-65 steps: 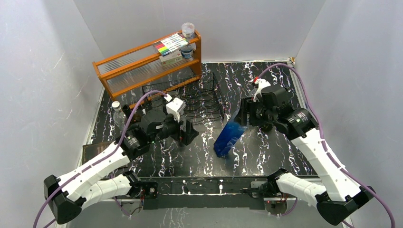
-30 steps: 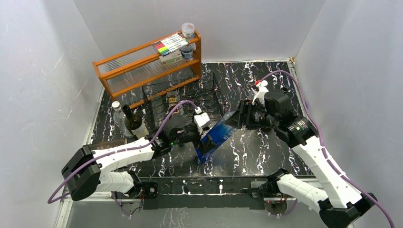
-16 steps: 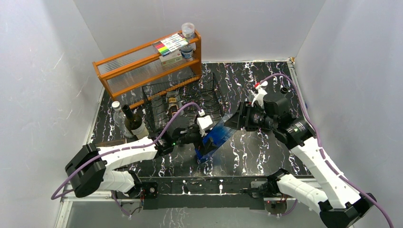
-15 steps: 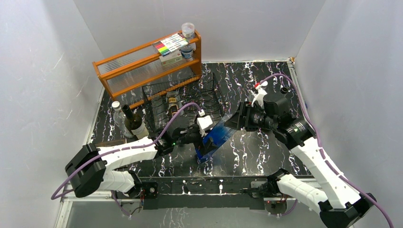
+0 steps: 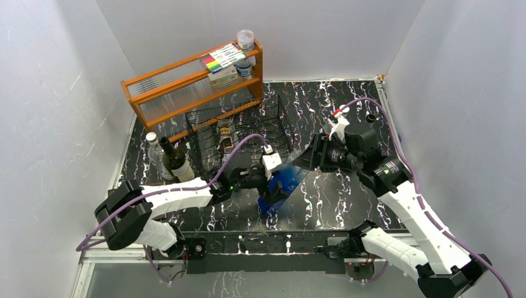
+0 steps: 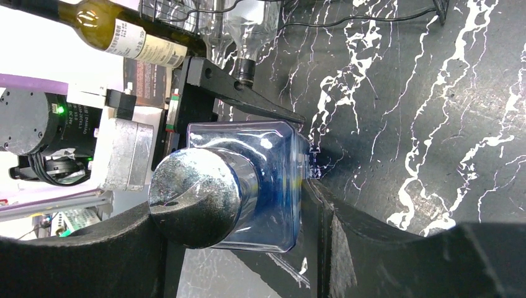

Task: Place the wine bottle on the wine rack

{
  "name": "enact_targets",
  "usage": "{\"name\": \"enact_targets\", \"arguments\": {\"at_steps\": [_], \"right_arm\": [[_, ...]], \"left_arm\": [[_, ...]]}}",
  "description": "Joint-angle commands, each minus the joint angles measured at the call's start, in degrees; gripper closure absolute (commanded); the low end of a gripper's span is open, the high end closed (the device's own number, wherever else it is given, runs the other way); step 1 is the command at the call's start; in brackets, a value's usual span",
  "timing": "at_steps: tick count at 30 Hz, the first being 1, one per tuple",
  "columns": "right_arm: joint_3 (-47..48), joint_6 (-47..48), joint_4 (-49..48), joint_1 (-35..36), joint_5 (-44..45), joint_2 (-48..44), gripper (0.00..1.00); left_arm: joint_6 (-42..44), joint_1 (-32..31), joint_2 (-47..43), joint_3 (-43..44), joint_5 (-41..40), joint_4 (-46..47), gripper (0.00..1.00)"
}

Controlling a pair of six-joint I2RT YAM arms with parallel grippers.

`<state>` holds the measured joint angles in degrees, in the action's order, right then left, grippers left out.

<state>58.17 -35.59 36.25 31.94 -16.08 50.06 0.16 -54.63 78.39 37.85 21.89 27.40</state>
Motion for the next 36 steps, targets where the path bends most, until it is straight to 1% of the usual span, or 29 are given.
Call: {"name": "enact_targets", "arguments": {"at_steps": [1,7,9,11,15,17,18,20,21,22,24,25,27,28,29,30,33,36], "right_arm": [[0.77,-3.43,-10.54,0.05,-3.51,-3.23,0.88],[-0.82,-6.62,-14.39,0.00,-3.56,-5.08,0.88],[-1.12,-7.26,-14.98,0.05,-3.57,-5.31,0.88],[-1.34,-7.72,-15.05,0.05,-3.41,-5.61,0.88],[-1.68,-8.41,-15.36,0.01,-3.36,-6.28,0.87],[-1.98,-8.60,-15.51,0.05,-3.83,-6.30,0.87],[-2.03,-8.59,-15.40,0.05,-3.95,-6.22,0.87],[-1.90,-8.48,-14.92,0.04,-3.92,-6.12,0.86],[-1.67,-8.21,-14.39,0.00,-3.65,-6.05,0.85],[-1.25,-7.73,-13.47,0.04,-3.31,-5.99,0.84],[0.08,-6.10,-10.76,0.04,-2.46,-5.65,0.77],[0.77,-4.88,-9.22,0.05,-2.20,-5.52,0.68],[1.61,-3.34,-6.39,0.05,-1.69,-5.65,0.46],[1.81,-2.43,-5.35,0.05,-1.54,-5.96,0.38],[1.97,-1.35,-4.22,0.03,-1.40,-6.21,0.32],[2.21,-0.23,-3.13,-0.02,-1.21,-6.40,0.26],[4.33,3.26,0.76,0.02,1.00,-6.66,0.16],[7.76,6.58,3.25,0.05,2.40,-6.38,0.09]], "left_arm": [[0.18,-0.15,0.89,-0.79,-0.18,4.51,0.13],[-0.52,-0.39,0.81,-3.42,1.32,9.61,0.20],[-0.49,-0.54,1.28,-3.93,5.13,11.64,0.19],[-0.54,-0.70,1.85,-4.07,7.04,12.50,0.18],[0.29,-0.68,2.38,-5.02,5.40,12.69,0.15],[0.96,-0.72,2.46,-5.08,4.51,12.75,0.19],[1.32,-0.73,2.55,-5.06,4.16,12.73,0.30],[2.71,-0.70,2.21,-5.05,2.79,12.40,0.56],[3.57,-0.73,1.76,-5.09,1.37,12.12,0.66],[4.70,-0.72,1.09,-5.19,0.03,11.81,0.72],[7.68,-0.71,-0.53,-5.20,-1.53,10.95,0.80],[10.30,-0.70,-2.00,-4.97,-1.81,10.01,0.84],[14.71,-0.70,-4.34,-3.92,-2.84,7.34,0.92],[17.06,-0.66,-5.33,-3.21,-3.47,5.66,0.95],[19.84,-0.65,-6.06,-2.51,-4.15,4.20,0.99],[22.57,-0.65,-6.78,-1.93,-5.01,2.85,1.00],[30.15,-0.68,-8.52,-0.80,-8.16,1.67,1.00],[38.26,-0.66,-9.63,1.01,-10.94,1.89,1.00]]}}
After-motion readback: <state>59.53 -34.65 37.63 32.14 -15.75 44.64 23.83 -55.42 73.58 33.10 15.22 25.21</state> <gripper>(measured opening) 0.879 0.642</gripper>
